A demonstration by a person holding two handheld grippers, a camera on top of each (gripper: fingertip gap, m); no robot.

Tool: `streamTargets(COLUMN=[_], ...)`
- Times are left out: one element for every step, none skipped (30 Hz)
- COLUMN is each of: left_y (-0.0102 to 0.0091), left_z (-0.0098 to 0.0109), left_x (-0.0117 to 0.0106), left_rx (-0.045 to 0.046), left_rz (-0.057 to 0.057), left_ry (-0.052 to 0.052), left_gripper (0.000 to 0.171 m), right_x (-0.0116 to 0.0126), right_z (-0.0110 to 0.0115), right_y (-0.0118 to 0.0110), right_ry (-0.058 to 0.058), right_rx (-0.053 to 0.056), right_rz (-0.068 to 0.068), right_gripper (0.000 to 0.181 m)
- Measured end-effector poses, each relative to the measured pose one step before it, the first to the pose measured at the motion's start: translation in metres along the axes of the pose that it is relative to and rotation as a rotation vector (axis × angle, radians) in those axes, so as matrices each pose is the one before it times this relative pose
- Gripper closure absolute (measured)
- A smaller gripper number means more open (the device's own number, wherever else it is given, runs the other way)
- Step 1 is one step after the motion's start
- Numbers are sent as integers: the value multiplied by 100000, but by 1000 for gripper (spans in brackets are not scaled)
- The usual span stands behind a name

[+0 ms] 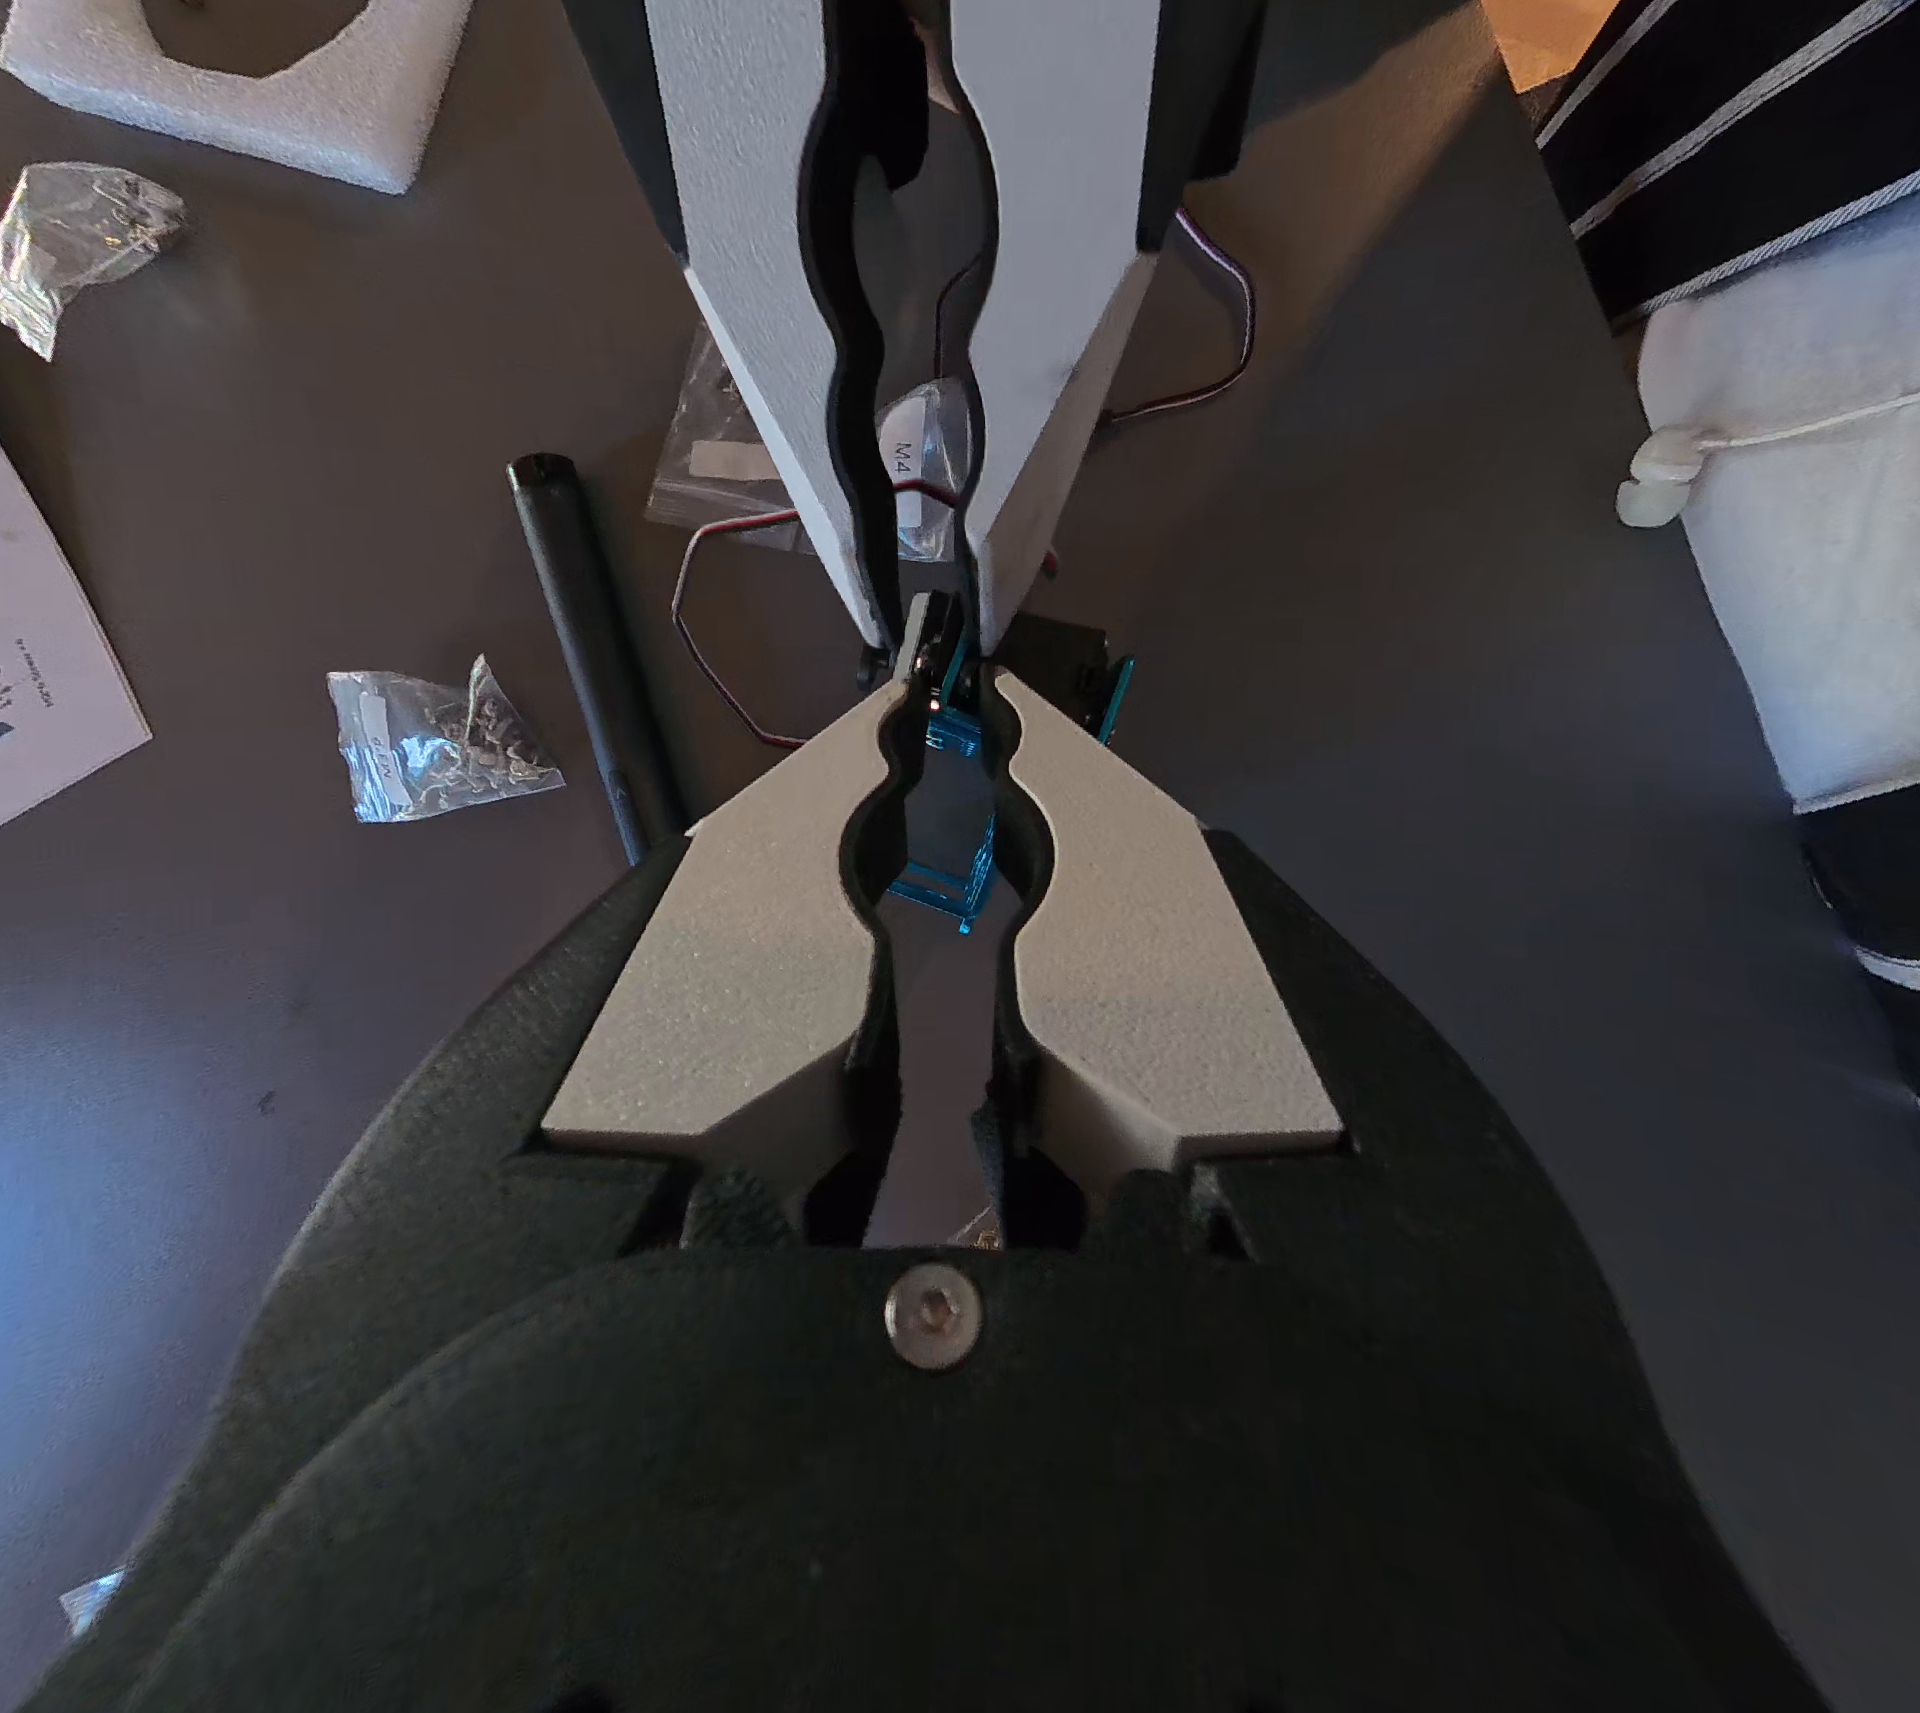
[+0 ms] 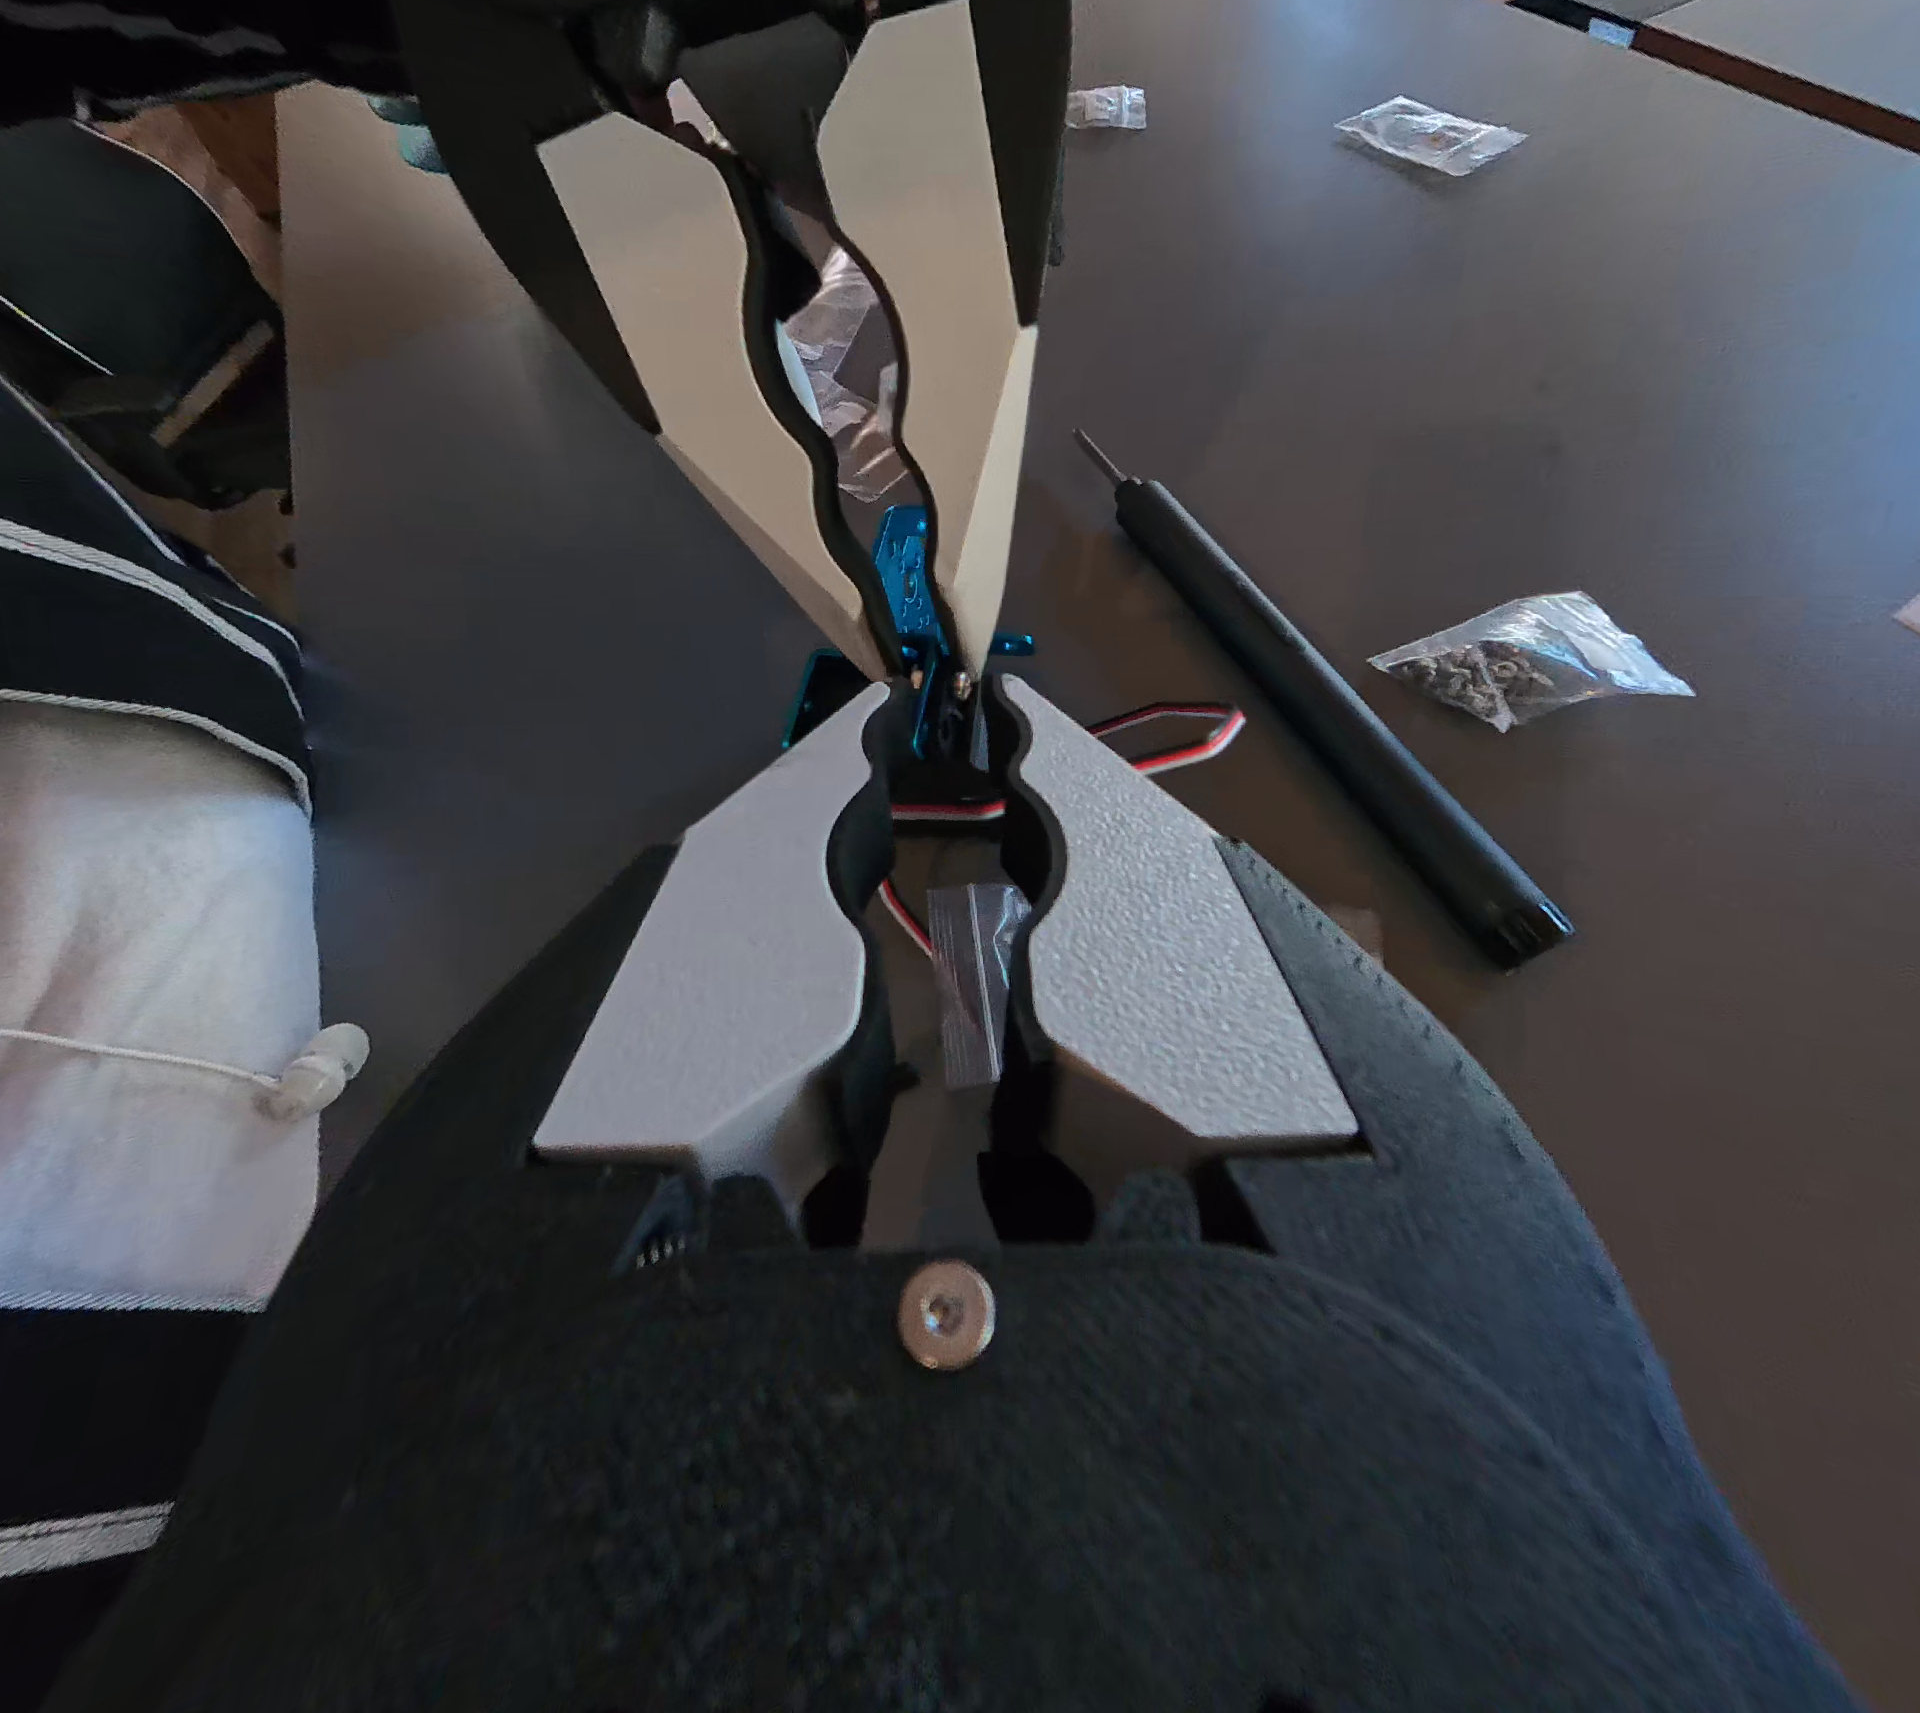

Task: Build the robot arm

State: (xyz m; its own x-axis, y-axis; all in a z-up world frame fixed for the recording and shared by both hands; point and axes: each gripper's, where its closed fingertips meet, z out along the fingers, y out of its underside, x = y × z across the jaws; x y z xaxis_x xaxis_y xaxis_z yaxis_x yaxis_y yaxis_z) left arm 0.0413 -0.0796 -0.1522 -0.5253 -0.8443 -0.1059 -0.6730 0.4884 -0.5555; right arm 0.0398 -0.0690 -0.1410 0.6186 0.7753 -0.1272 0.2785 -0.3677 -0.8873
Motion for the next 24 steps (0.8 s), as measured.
streamTargets(left_y=[-3,4,26,24,-6,-7,-6,-1,15,11,7,1,-15,-10,-6,-7,-2,5,3,-2,8,3,-1,-1], left_z=[4,-9,-20,-17,-7,4,3,1,-9,-18,-6,-3,9,3,10,-2,-3,8,-3,-1,3,-2,1,-1], left_x=[1,-25,-45,-26,-9,6,7,-1,-14,-22,-14,-6,-13,2,-1,-4,7,17,15,3,12,-3,9,-2], left_rx=[407,300,177,178,211,185,144,109,110,166,265,306,256,185,117,95,106,139,210,276,258,189,118,99], left_rz=[-189,-68,12,-132,-291,-225,-125,-17,9,-150,-302,-369,-322,-90,181,234,-17,-350,-470,-421,-459,-510,-431,-236], left_ry=[-101,-123,-160,1,158,171,169,165,169,164,198,219,147,56,-116,-208,-31,183,301,297,241,246,190,54], left_gripper=[164,164,164,164,164,164,164,164,164,164,163,163,162,162,162,162,162,162,162,162,161,161,161,161], right_x=[14,5,-29,66,17,3,15,13,35,23,-12,-15,-18,-14,5,1,-8,-19,-5,-12,-3,7,-5,-25], right_z=[126,111,55,28,9,-5,-16,-7,19,14,8,11,-7,4,-11,-3,10,4,-5,9,4,-1,-2,-13], right_y=[33,34,-44,-29,6,15,14,7,21,-11,-14,11,29,38,52,23,-15,12,26,29,8,-12,-3,38], right_ry=[485,177,-166,265,38,81,390,601,869,860,618,354,40,-195,-157,-152,-44,19,233,249,360,428,448,315], right_rx=[-563,-354,77,-6,-116,-210,-433,-564,-694,-610,-577,-550,-458,-310,-274,-125,-29,-247,-437,-424,-424,-427,-521,-641], right_rz=[-732,-560,-237,40,-29,-69,-257,-696,-1212,-1074,-958,-724,-130,265,541,402,155,134,-134,-286,-96,-18,111,119], right_gripper=[169,169,170,170,170,170,170,169,169,169,169,169,169,169,169,169,169,169,169,169,169,169,169,169])
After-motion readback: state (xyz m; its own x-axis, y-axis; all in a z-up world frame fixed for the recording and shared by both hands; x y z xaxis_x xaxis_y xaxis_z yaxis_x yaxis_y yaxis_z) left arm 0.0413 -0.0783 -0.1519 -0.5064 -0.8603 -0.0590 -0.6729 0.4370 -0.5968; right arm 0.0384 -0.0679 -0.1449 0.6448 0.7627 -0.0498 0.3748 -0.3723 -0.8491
